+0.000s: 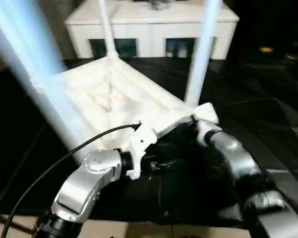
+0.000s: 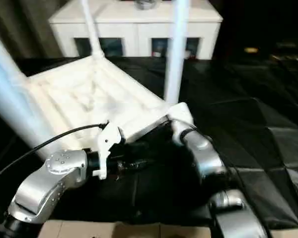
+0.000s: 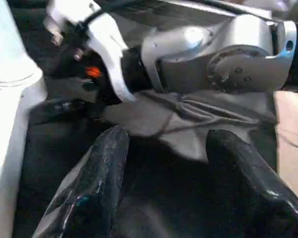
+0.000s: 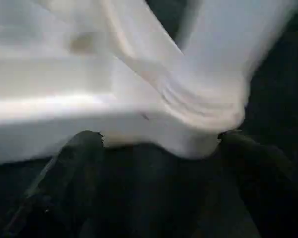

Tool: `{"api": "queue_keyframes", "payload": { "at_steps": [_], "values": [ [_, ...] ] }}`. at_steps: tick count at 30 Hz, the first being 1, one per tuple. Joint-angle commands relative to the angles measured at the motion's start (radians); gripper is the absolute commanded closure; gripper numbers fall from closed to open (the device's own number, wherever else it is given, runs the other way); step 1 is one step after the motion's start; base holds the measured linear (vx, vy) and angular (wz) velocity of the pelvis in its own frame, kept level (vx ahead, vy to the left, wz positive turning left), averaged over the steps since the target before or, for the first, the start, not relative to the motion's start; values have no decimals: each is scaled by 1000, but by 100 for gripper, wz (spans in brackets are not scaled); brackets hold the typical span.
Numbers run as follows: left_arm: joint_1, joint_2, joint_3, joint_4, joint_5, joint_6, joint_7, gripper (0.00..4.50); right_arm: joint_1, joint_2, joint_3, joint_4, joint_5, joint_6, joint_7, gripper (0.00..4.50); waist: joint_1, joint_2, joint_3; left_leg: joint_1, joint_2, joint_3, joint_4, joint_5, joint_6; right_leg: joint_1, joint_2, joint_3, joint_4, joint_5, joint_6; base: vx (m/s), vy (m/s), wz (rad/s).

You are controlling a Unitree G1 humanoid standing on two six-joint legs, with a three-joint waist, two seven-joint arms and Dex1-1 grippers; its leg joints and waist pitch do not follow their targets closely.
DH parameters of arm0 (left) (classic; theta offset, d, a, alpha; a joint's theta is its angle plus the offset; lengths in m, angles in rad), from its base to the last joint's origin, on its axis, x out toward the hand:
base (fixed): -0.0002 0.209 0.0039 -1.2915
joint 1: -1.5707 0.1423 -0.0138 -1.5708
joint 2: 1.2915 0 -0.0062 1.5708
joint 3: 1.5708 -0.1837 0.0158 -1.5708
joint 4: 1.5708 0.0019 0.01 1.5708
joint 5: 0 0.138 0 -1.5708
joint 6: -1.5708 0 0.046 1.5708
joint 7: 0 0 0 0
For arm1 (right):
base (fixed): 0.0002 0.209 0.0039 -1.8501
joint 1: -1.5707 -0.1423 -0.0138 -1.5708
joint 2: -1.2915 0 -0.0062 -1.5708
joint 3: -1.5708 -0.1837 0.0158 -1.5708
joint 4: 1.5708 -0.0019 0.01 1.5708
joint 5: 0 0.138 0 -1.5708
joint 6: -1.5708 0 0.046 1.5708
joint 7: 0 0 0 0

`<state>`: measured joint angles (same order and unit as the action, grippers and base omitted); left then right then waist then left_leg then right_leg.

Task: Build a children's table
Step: Rotate leg to tighten

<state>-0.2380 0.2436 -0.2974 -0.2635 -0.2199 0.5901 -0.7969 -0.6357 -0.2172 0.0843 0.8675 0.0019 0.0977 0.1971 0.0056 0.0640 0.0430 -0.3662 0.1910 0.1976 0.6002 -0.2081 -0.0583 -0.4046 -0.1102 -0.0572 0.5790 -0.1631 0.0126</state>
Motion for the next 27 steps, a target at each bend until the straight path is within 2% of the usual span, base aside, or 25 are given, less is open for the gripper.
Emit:
{"api": "queue_keyframes", "payload": {
  "at_steps": [1,2,4,5,7,8,10,11,12,13,14,15,16,17,18,20,21,22,23,24,25,27],
  "values": [
    [-2,-19,-16,-26,4,7,36,136,-52,-2,-48,99,5,-48,-71,36,-7,-11,-58,13,24,-12,-82,-308,-14,36,-19,20,-61,-292,-212,0,0,0],
    [-2,-30,-22,-25,11,-4,50,134,-79,-3,-63,145,9,-74,-101,36,-8,-7,-59,9,23,-11,-79,-280,-3,38,-20,20,-58,-263,-220,0,0,0],
    [-2,-54,-26,-13,26,-32,71,129,-121,-13,-81,212,2,-116,-181,36,-8,-12,-63,3,22,-11,-74,-232,12,43,-20,18,-52,-218,-230,0,0,0],
    [2,-64,-21,-11,32,-50,83,101,-140,-19,-87,240,-3,-138,-214,36,-8,-14,-65,1,20,-9,-70,-200,26,45,-19,18,-47,-181,-238,0,0,0],
    [9,-68,-9,-11,33,-74,94,92,-157,-27,-91,261,-9,-168,-250,36,-5,-18,-68,0,19,-8,-65,-157,51,48,-21,17,-41,-142,-247,0,0,0],
    [24,-61,6,-15,27,-90,93,91,-171,-25,-117,268,14,-200,-243,36,-5,-22,-72,-5,18,-6,-61,-124,75,52,-22,17,-35,-103,-254,0,0,0],
    [52,-42,23,-18,18,-125,84,70,-189,-17,-158,276,56,-245,-192,36,-7,-22,-73,-6,17,-6,-57,-88,99,52,-18,16,-31,-65,-262,0,0,0],
    [69,-27,29,-17,14,-150,76,56,-197,-10,-180,278,82,-266,-145,36,-9,-24,-78,-7,16,-5,-50,-63,143,52,-19,17,-23,-9,-285,0,0,0],
    [78,-18,37,-3,22,-172,82,56,-193,-7,-185,274,92,-292,-100,36,-10,-28,-80,-9,16,-5,-48,-45,157,53,-17,18,-20,14,-292,0,0,0],
    [80,-11,44,22,46,-193,107,49,-178,-4,-186,254,104,-310,-51,36,-8,-26,-84,-10,16,-4,-41,2,192,50,-16,19,-12,72,-309,0,0,0],
    [77,-8,47,41,61,-187,126,49,-160,-3,-180,230,110,-327,-7,36,-5,-24,-84,-9,15,-3,-37,12,211,45,-13,18,-10,90,-316,0,0,0],
    [73,-1,40,55,76,-179,134,38,-139,-3,-171,201,115,-335,29,36,-1,-21,-82,-9,20,-4,-33,29,234,42,-14,18,-8,96,-326,0,0,0],
    [70,4,33,61,84,-174,136,26,-129,-3,-165,189,118,-343,46,36,7,-21,-81,-10,22,-3,-31,39,240,41,-16,18,-7,82,-325,0,0,0],
    [64,12,18,73,95,-172,132,15,-105,-5,-151,154,121,-343,80,36,9,-25,-77,-12,24,-4,-33,18,231,41,-16,17,-9,32,-322,0,0,0],
    [57,15,3,84,95,-166,118,10,-72,-11,-129,102,118,-344,121,36,10,-23,-76,-11,24,-3,-34,-2,222,39,-16,18,-12,3,-317,0,0,0],
    [39,18,-30,111,91,-163,81,4,-3,-28,-98,-13,123,-328,192,36,14,-21,-67,-6,27,-3,-43,-107,165,35,-14,20,-25,-130,-281,0,0,0],
    [29,14,-41,126,86,-163,69,4,23,-38,-89,-61,127,-317,219,36,15,-20,-65,-5,27,-3,-46,-132,149,35,-13,21,-29,-156,-269,0,0,0],
    [14,5,-53,151,82,-168,60,4,52,-51,-81,-116,132,-310,251,36,14,-22,-63,-4,26,-5,-50,-174,119,34,-12,23,-32,-198,-255,0,0,0],
    [2,-1,-62,173,84,-175,57,4,70,-62,-78,-151,134,-304,268,36,13,-19,-62,-5,27,-7,-55,-208,94,33,-14,25,-35,-231,-240,0,0,0],
    [-13,-9,-70,198,88,-179,55,4,86,-75,-72,-180,128,-298,275,36,11,-21,-60,-6,26,-7,-58,-220,85,34,-12,25,-41,-250,-229,0,0,0],
    [-23,-14,-75,215,92,-178,56,4,97,-84,-69,-199,124,-296,277,36,11,-22,-61,1,25,-6,-57,-241,68,28,-10,28,-44,-266,-220,0,0,0],
    [-58,-26,-93,279,126,-196,63,4,122,-103,-75,-241,113,-290,267,36,7,-25,-60,-5,22,-8,-59,-253,63,31,-11,30,-47,-283,-210,0,0,0]
  ]
}}
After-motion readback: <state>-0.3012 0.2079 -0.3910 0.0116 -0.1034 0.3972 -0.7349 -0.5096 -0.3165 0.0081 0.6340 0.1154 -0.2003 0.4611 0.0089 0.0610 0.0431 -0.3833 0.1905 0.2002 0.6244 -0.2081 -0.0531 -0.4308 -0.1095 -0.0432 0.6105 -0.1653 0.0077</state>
